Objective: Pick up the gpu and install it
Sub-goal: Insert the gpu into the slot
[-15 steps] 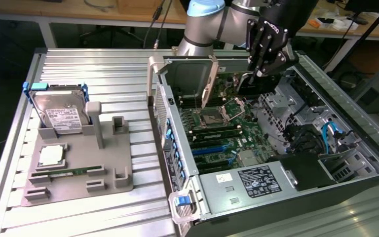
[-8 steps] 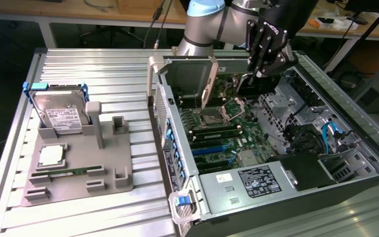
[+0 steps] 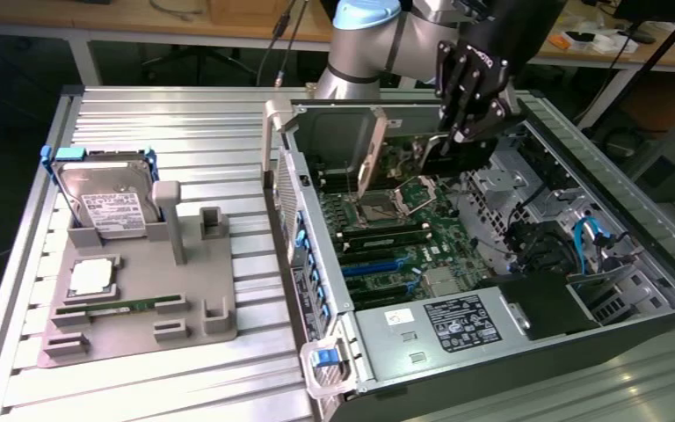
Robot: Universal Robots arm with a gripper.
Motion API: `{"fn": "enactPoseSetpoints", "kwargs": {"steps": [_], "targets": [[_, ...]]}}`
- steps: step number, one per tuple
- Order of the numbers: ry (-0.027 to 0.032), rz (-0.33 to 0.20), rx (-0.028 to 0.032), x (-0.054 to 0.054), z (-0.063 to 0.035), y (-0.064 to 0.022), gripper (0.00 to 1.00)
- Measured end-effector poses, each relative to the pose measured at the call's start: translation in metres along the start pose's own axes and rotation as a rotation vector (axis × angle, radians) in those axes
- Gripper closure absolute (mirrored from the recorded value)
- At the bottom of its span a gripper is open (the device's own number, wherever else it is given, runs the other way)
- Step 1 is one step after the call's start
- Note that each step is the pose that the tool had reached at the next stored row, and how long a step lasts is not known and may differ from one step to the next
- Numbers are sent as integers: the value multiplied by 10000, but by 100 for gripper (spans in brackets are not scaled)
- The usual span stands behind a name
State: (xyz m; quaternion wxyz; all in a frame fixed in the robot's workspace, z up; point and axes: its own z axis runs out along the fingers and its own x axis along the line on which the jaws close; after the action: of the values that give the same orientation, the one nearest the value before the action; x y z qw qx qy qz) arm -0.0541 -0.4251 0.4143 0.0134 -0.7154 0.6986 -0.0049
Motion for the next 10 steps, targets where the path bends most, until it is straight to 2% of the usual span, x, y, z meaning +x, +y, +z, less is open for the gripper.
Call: {"fn": "enactPoseSetpoints", "kwargs": {"steps": [10], "targets": [[16, -1, 0, 1, 85, 2, 73]]}}
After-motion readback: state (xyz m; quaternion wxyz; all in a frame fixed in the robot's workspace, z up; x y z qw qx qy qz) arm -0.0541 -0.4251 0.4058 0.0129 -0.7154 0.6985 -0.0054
